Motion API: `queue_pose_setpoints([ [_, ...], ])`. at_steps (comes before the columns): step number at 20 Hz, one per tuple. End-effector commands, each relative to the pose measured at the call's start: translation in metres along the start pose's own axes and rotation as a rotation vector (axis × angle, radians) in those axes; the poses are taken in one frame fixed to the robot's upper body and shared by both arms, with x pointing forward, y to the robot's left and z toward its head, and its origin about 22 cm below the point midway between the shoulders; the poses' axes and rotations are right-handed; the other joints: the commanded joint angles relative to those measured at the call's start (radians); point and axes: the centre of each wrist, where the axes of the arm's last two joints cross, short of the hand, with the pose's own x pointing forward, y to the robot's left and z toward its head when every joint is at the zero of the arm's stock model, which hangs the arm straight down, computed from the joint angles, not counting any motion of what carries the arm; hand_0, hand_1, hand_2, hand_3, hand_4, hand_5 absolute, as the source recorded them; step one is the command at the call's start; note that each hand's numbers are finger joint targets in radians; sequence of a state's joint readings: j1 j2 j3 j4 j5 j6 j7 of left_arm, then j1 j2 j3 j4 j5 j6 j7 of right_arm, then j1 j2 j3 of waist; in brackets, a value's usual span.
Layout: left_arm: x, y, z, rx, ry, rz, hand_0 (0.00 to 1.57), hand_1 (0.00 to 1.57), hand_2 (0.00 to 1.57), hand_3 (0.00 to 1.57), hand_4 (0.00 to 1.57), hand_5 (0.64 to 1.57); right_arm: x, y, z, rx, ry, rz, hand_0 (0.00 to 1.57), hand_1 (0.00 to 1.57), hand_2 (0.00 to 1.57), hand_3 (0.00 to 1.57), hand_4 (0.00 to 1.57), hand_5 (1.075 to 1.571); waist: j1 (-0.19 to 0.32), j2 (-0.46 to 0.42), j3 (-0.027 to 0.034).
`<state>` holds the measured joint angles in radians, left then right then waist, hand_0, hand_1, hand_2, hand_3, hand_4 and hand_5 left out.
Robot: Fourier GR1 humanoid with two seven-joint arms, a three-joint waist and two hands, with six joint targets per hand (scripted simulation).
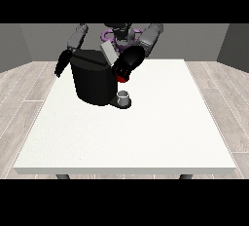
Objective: Insert the coffee pod into the coffee machine and close the lid
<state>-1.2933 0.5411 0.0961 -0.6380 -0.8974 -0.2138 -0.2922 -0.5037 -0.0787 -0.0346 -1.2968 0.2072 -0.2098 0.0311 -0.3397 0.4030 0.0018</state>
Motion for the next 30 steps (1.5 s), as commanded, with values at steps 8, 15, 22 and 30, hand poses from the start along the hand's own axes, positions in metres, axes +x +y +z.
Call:
queue_pose_setpoints([
  [8, -0.012, -0.013, 0.006, 0.006, 0.02, -0.041, 0.0, 0.0, 0.53, 0.45, 0.0, 1.571, 0.001, -0.009, -0.003, -0.007, 0.04, -0.01, 0.0, 0.0, 0.0, 0.0, 0.17, 1.571, 0.014, -0.02, -0.0018],
  [15, 0.001, -0.056, 0.001, -0.099, 0.039, 0.038, 0.0, 0.0, 0.0, 0.15, 0.0, 1.571, -0.027, -0.021, 0.004, -0.056, 0.132, -0.028, 0.0, 0.0, 0.0, 0.0, 0.0, 1.571, 0.113, -0.125, -0.0013],
  [22, -0.011, -0.117, 0.024, -0.247, 0.033, 0.164, 0.0, 0.0, 0.18, 0.0, 0.0, 1.571, -0.085, -0.016, 0.056, -0.07, 0.276, -0.017, 0.0, 0.0, 0.0, 0.0, 0.0, 1.571, 0.208, -0.302, -0.0018],
  [30, 0.007, -0.252, 0.071, -0.085, 0.164, 1.053, 0.0, 0.0, 0.0, 0.0, 0.41, 1.571, -0.123, -0.048, 0.095, -0.127, 0.397, -0.018, 0.0, 0.0, 0.0, 0.0, 0.0, 1.571, 0.339, -0.489, -0.0056],
])
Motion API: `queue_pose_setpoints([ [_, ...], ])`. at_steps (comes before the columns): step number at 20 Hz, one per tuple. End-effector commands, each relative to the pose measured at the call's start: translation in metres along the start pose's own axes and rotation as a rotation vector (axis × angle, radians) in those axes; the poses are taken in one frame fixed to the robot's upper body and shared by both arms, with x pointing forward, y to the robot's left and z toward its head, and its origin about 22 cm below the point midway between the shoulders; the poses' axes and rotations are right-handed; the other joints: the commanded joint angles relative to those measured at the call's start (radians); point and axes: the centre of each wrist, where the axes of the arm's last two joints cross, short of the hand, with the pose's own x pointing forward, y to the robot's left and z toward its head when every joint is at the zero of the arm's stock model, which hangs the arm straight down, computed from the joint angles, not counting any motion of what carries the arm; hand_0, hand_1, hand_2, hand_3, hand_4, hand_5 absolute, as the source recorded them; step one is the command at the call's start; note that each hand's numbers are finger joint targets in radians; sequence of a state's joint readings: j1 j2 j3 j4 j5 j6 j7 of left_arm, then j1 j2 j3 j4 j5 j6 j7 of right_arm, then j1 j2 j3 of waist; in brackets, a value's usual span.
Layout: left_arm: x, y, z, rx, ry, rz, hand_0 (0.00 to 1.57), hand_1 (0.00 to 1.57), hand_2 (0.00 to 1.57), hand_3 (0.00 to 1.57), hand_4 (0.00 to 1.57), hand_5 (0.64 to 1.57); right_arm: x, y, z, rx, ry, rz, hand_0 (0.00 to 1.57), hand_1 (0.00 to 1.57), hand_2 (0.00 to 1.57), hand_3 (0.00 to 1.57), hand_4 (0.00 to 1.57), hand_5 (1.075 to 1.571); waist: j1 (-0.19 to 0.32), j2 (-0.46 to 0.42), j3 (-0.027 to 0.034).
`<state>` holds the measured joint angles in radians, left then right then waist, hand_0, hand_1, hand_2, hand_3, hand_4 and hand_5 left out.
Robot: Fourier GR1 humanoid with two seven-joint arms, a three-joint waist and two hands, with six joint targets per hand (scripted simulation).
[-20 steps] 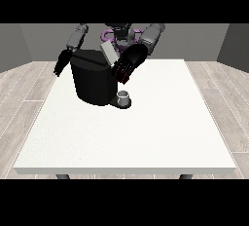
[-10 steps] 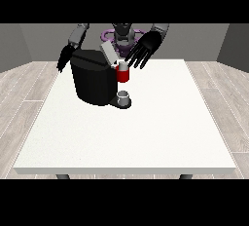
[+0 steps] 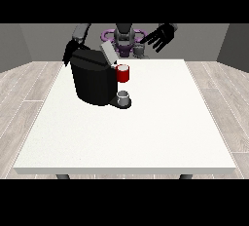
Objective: Insert the coffee pod into the coffee machine and close the lid
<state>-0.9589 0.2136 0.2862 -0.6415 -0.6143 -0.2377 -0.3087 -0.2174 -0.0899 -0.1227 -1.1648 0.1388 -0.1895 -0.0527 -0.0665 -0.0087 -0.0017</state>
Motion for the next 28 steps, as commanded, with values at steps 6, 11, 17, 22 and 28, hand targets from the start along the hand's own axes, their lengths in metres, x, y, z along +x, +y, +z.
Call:
queue_pose_setpoints([
  [6, -0.109, -0.12, 0.099, 0.013, 0.223, 0.504, 0.0, 0.0, 0.0, 0.0, 0.42, 1.571, -0.011, 0.002, 0.026, 0.078, 0.027, -0.07, 0.0, 0.0, 0.0, 0.0, 0.0, 1.571, 0.112, -0.267, 0.0008],
  [11, -0.123, -0.126, 0.122, -0.018, 0.28, 0.518, 0.0, 0.0, 0.0, 0.0, 0.39, 1.571, 0.035, 0.006, 0.008, 0.187, -0.073, -0.072, 0.0, 0.0, 0.0, 0.0, 0.0, 1.571, 0.141, -0.302, 0.0014],
  [17, -0.106, -0.145, 0.114, 0.0, 0.264, 0.603, 0.0, 0.0, 0.0, 0.0, 0.35, 1.571, 0.048, -0.015, -0.009, 0.212, -0.148, 0.028, 0.0, 0.0, 0.0, 0.0, 0.24, 1.571, 0.199, -0.297, 0.002],
  [22, -0.085, -0.122, 0.106, -0.011, 0.216, 0.601, 0.0, 0.0, 0.0, 0.0, 0.38, 1.571, 0.065, -0.03, -0.028, 0.147, -0.113, -0.033, 0.0, 0.0, 0.0, 0.0, 0.0, 1.571, 0.242, -0.235, 0.0021],
  [28, -0.073, -0.122, 0.108, 0.035, 0.16, 0.571, 0.0, 0.0, 0.0, 0.0, 0.38, 1.571, 0.091, -0.015, -0.05, 0.159, -0.074, -0.14, 0.0, 0.0, 0.0, 0.0, 0.08, 1.571, 0.266, -0.16, 0.0019],
])
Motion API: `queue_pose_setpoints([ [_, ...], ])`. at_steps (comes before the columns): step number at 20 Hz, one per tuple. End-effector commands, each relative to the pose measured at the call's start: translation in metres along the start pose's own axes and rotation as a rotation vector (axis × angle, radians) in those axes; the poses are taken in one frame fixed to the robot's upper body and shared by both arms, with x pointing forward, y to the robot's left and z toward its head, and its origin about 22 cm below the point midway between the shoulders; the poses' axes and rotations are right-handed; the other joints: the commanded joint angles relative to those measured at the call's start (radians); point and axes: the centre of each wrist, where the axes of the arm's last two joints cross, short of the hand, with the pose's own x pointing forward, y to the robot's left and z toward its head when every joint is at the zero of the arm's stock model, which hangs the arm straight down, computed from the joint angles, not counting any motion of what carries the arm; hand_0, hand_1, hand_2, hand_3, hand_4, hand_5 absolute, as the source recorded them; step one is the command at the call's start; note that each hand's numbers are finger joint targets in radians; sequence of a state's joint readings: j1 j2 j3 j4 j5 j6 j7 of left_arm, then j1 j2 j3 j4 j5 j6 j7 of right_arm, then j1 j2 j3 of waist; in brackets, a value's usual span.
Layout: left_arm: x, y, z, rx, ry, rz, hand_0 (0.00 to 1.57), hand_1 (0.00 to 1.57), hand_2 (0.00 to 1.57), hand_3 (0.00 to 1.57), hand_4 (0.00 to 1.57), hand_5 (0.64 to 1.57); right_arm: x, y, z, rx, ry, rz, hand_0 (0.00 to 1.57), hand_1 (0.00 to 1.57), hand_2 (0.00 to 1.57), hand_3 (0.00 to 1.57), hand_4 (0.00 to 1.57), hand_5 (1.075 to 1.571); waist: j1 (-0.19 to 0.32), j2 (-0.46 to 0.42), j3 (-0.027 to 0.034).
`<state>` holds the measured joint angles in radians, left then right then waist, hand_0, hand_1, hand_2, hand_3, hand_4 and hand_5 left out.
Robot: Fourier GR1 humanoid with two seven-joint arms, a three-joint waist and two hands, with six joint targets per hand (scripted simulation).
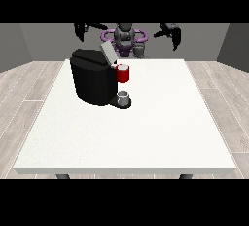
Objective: Insert the coffee pod into the coffee machine and close the lid
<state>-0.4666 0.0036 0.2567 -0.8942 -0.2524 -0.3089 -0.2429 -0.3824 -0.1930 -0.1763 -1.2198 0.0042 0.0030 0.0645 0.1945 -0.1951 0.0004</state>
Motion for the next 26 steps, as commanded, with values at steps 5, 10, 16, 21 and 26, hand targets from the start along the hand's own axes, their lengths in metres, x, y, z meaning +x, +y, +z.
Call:
queue_pose_setpoints([
  [5, 0.019, 0.011, 0.016, 0.031, -0.057, -0.025, 0.0, 0.0, 0.0, 0.0, 0.35, 1.571, 0.028, 0.005, -0.029, 0.011, 0.051, -0.099, 0.0, 0.0, 0.0, 0.0, 0.18, 1.571, 0.011, 0.076, -0.0003],
  [10, 0.032, 0.001, 0.024, 0.022, -0.093, -0.036, 0.0, 0.0, 0.0, 0.0, 0.3, 1.571, 0.032, 0.006, -0.04, 0.013, 0.035, -0.054, 0.0, 0.0, 0.0, 0.0, 0.0, 1.571, 0.037, 0.127, -0.0002],
  [16, 0.051, 0.013, 0.036, 0.074, -0.131, -0.042, 0.0, 0.0, 0.0, 0.0, 0.36, 1.571, 0.029, 0.037, -0.042, 0.116, -0.017, -0.077, 0.0, 0.0, 0.0, 0.0, 0.0, 1.571, -0.023, 0.171, -0.0002],
  [21, 0.042, 0.022, 0.052, 0.101, -0.175, -0.048, 0.0, 0.0, 0.0, 0.0, 0.38, 1.571, 0.041, 0.058, -0.048, 0.153, -0.05, -0.05, 0.0, 0.0, 0.0, 0.0, 0.0, 1.571, -0.031, 0.215, -0.0004],
  [26, 0.07, 0.014, 0.053, 0.107, -0.165, -0.074, 0.0, 0.0, 0.0, 0.0, 0.32, 1.571, 0.036, 0.041, -0.055, 0.14, -0.062, -0.021, 0.0, 0.0, 0.0, 0.0, 0.08, 1.571, -0.009, 0.212, -0.0001],
])
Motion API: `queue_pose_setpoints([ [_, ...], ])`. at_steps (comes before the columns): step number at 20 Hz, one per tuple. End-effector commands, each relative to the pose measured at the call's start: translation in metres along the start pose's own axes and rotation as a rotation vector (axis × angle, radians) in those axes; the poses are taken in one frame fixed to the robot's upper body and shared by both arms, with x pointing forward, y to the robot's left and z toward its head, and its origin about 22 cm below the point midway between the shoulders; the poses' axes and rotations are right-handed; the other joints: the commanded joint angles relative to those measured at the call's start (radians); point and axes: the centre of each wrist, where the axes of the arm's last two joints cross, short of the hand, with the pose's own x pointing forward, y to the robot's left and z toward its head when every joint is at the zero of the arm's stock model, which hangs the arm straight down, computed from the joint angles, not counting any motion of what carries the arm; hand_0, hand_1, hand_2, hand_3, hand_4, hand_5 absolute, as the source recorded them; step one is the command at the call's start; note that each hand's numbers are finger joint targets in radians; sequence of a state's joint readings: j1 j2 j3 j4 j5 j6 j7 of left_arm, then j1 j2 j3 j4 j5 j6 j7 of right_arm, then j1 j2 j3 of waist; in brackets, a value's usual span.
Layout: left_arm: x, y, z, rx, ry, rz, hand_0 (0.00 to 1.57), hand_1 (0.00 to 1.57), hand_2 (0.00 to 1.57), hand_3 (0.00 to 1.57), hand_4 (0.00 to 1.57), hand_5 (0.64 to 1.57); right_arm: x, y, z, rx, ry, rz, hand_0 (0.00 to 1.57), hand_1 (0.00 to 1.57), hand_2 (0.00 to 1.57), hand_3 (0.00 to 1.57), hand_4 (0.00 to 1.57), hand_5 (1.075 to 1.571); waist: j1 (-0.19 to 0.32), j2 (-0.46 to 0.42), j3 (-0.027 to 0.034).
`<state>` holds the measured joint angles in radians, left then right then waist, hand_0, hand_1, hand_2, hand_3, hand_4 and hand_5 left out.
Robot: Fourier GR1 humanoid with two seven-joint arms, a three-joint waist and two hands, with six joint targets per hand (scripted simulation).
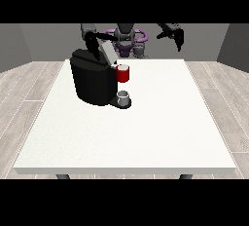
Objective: Insert the coffee pod into the coffee machine and close the lid
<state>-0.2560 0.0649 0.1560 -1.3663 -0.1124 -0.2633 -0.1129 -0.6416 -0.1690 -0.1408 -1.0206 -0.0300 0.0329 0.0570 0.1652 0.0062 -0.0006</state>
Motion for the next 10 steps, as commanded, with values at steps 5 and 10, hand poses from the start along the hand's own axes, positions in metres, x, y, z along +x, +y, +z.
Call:
queue_pose_setpoints([
  [5, 0.015, 0.004, -0.003, 0.009, -0.02, -0.022, 0.0, 0.0, 0.0, 0.0, 0.35, 1.571, 0.039, 0.015, -0.023, 0.014, -0.065, 0.057, 0.0, 0.0, 0.0, 0.0, 0.13, 1.571, 0.024, 0.061, 0.0007],
  [10, -0.002, 0.011, 0.003, 0.052, 0.043, -0.023, 0.0, 0.0, 0.0, 0.0, 0.36, 1.571, 0.059, 0.05, -0.025, 0.132, -0.082, 0.134, 0.0, 0.0, 0.0, 0.0, 0.12, 1.571, -0.024, 0.024, 0.0002],
])
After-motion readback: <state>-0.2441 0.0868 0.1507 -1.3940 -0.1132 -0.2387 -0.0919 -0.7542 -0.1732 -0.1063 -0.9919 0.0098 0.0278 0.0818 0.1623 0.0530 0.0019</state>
